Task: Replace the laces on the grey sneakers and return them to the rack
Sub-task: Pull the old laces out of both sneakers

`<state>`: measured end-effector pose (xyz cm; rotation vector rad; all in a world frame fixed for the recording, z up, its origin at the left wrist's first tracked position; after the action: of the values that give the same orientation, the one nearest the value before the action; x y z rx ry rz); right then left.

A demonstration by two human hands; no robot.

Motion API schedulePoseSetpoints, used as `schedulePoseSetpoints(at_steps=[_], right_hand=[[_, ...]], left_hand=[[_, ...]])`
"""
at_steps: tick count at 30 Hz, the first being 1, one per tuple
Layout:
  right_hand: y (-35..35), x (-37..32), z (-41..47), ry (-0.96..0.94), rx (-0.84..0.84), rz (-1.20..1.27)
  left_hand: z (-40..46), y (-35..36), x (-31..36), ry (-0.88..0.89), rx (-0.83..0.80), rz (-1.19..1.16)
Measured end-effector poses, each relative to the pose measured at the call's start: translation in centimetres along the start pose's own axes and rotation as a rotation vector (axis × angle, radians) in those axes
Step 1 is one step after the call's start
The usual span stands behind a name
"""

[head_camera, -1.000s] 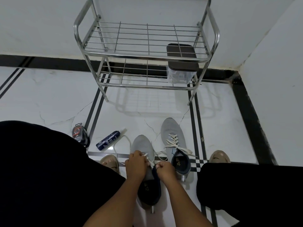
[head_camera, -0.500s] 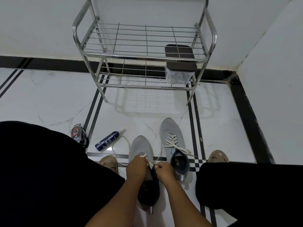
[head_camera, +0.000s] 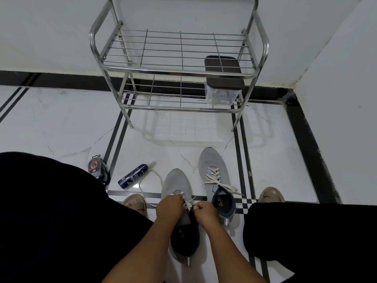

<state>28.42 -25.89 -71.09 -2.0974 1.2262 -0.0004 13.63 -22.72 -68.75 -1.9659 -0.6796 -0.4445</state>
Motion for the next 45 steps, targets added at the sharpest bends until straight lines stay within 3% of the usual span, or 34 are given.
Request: schedulePoseSetpoints(at_steps=[3,4,6,8,10,12,15,17,20,22,24,27,32,34,38,39,40,43,45], right_hand=[[0.0,0.0,-0.2,0.014,-0.010,0.022],[-0.1,0.1,-0.2,0.018,-0.012,0.027],[-0.3,0.2,-0.4,0.037,-0.021,0.017],[-0.4,0.4,-0.4,0.051,-0.029,0.021],[-0.4,0.3,-0.2,0.053,-0.048,0.025],[-0.6,0.0,-0.2,0.054,-0.087,0.022],[-0.9,-0.8,-0.3,0.025,-0.148,-0.063],[-1.2,-0.8,-0.2,0.042,-0.162,-0.078],[-1.3,-0.8,-0.4,0.072,-0.212,-0.084],[-1.4,-1.5,-0.9,0.024,-0.214,-0.224],[-1.8,-3.4,-1.5,-0.087,-0.073,-0.456],[-1.5,-6.7,-2.6,-0.321,0.110,-0.452],[2.0,-5.6,-2.2,-0.465,0.114,-0.661],[1.5,-5.1,-1.9,-0.416,0.113,-0.550],[-2.7,-2.5,-0.6,-0.037,0.061,0.234],[-2.8,-2.9,-0.1,-0.040,0.054,0.228],[-2.8,-3.2,0.0,-0.004,0.058,0.205],[-0.7,-5.5,-0.3,-0.215,0.054,-0.263],[1.4,-5.7,-1.3,-0.275,0.026,-0.425]], left_hand=[[-0.1,0.0,-1.1,-0.111,0.056,-0.198],[-0.1,0.0,-1.7,-0.186,0.078,-0.347],[-0.2,-0.5,-3.2,-0.398,0.230,-0.871],[-0.4,-1.6,-4.6,-0.537,0.389,-1.086],[-0.5,-4.0,-4.9,-0.510,0.424,-0.766],[-0.4,-5.5,-3.8,-0.364,0.394,-0.313],[-1.0,-5.2,-1.3,-0.183,0.332,0.125],[-1.1,-3.3,-0.8,-0.159,0.127,0.298],[-1.2,0.2,-1.4,-0.130,-0.136,0.251],[-1.2,0.6,-1.9,-0.110,-0.127,0.227],[-1.1,0.3,-2.3,-0.115,-0.086,0.170],[-0.8,0.1,-3.1,-0.168,-0.079,0.027],[-0.4,0.6,-3.9,-0.176,-0.082,-0.010],[-0.6,0.5,-4.6,-0.210,-0.076,0.006],[-0.9,0.7,-5.6,-0.265,-0.107,0.024],[-0.8,0.9,-5.6,-0.264,-0.125,0.025],[-0.6,1.2,-5.6,-0.257,-0.140,0.035],[0.1,1.8,-5.5,-0.237,-0.178,0.046],[-0.2,1.5,-5.1,-0.234,-0.178,0.040]])
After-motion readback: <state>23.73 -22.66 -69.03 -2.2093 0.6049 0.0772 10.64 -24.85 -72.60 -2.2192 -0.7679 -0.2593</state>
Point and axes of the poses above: each hand's wrist, its own z-axis towards the middle knuckle, its own y-axis out of the palm, x = y × z, the point moved 8 cm from there along z, towards the middle knuckle, and after that the axes turned 12 degrees about y, right-handed, at the moved point
